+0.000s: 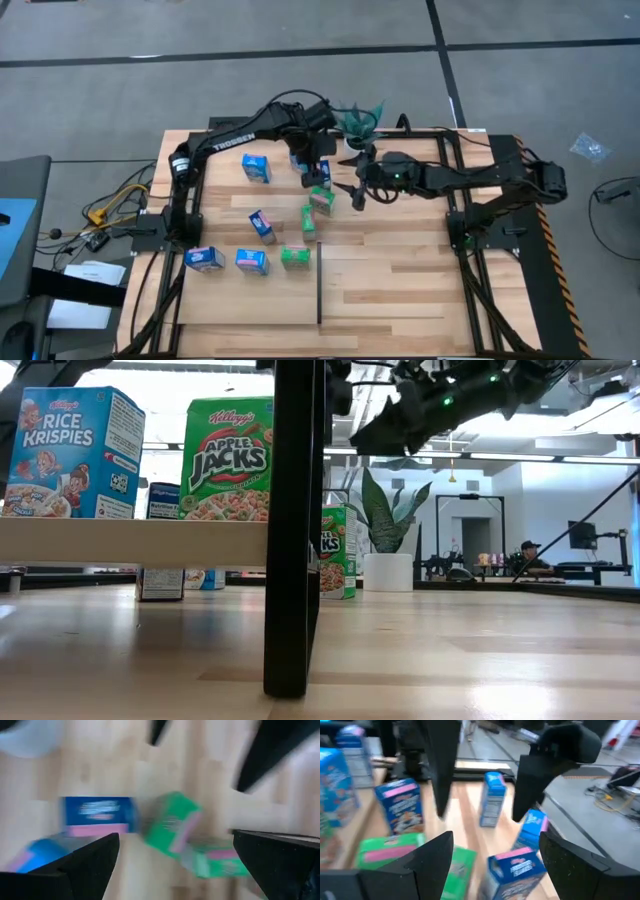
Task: Stack cereal on shelf
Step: Put the top blue cereal box on the shelf aligned with the other blue cereal box
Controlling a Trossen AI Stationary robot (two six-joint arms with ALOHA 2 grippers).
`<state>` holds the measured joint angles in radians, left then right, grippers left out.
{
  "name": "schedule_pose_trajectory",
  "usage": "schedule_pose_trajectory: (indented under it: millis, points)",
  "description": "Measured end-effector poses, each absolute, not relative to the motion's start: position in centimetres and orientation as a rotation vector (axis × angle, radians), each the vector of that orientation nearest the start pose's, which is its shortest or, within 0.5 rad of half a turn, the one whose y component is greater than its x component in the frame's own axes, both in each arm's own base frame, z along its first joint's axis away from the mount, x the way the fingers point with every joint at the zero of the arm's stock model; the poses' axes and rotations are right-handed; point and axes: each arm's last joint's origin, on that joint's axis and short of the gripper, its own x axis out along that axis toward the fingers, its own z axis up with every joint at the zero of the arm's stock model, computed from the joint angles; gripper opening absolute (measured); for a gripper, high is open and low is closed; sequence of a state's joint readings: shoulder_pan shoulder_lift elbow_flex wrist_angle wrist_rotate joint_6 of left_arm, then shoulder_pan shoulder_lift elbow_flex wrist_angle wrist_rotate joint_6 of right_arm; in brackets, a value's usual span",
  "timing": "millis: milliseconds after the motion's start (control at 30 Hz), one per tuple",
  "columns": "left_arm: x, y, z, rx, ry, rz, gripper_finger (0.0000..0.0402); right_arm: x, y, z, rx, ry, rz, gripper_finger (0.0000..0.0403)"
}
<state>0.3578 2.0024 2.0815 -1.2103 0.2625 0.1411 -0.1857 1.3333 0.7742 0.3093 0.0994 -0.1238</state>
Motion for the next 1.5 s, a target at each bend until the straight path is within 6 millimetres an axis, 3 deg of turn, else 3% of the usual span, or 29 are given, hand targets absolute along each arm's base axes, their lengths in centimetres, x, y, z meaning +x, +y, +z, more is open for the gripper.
schedule_pose_trajectory:
  millis: [233, 533, 600, 833, 1067, 1267, 1500]
  points:
    - [39.6, 9.8, 33.9, -0.407, 1.052, -0.198, 0.0383, 26.1, -4.4, 28.0, -0.120, 0.262, -0.238, 0.0317]
    - [40.9, 5.3, 34.0, -0.257, 1.042, -0.268, 0.0383, 22.7, -4.7, 30.8, -0.105, 0.199, -0.284, 0.0317]
    - [41.2, 5.4, 34.2, -0.244, 1.005, -0.264, 0.0383, 22.4, -5.0, 31.0, -0.090, 0.189, -0.305, 0.0317]
    - [40.8, 8.6, 34.4, -0.277, 0.966, -0.203, 0.0383, 22.5, -5.9, 30.6, -0.053, 0.216, -0.343, 0.0317]
    - [41.6, 7.3, 34.7, -0.215, 0.898, -0.270, 0.0383, 22.9, -5.8, 30.2, -0.039, 0.229, -0.296, 0.0317]
    - [41.7, 9.3, 35.0, -0.263, 0.845, -0.175, 0.0383, 22.6, -5.1, 30.7, 0.007, 0.198, -0.138, 0.0317]
    - [42.8, 8.6, 35.6, -0.165, 0.759, -0.049, 0.0399, 22.8, -4.1, 30.5, 0.042, 0.206, -0.085, 0.0317]
